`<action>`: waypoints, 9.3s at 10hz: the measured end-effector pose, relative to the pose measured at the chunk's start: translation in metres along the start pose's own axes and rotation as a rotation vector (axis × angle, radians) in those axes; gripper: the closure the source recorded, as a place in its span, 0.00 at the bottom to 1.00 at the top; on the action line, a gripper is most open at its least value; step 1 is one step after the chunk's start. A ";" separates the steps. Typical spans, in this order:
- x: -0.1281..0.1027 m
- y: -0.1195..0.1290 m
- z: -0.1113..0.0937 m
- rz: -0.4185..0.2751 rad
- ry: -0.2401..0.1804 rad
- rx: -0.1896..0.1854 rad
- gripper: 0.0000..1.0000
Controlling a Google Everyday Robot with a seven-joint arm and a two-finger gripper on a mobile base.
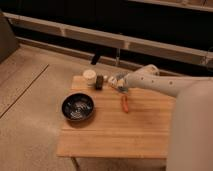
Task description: Wipe the white sponge on the table
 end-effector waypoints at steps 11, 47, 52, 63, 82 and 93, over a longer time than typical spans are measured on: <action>0.062 0.087 0.005 0.121 0.081 -0.189 0.81; 0.082 0.110 0.041 -0.067 0.596 -0.200 0.81; 0.082 0.100 0.077 -0.057 0.601 -0.083 0.81; 0.086 0.151 0.089 -0.122 0.601 -0.069 0.81; 0.126 0.024 0.042 0.178 0.822 0.184 0.81; 0.051 0.123 0.084 -0.085 0.685 0.154 0.81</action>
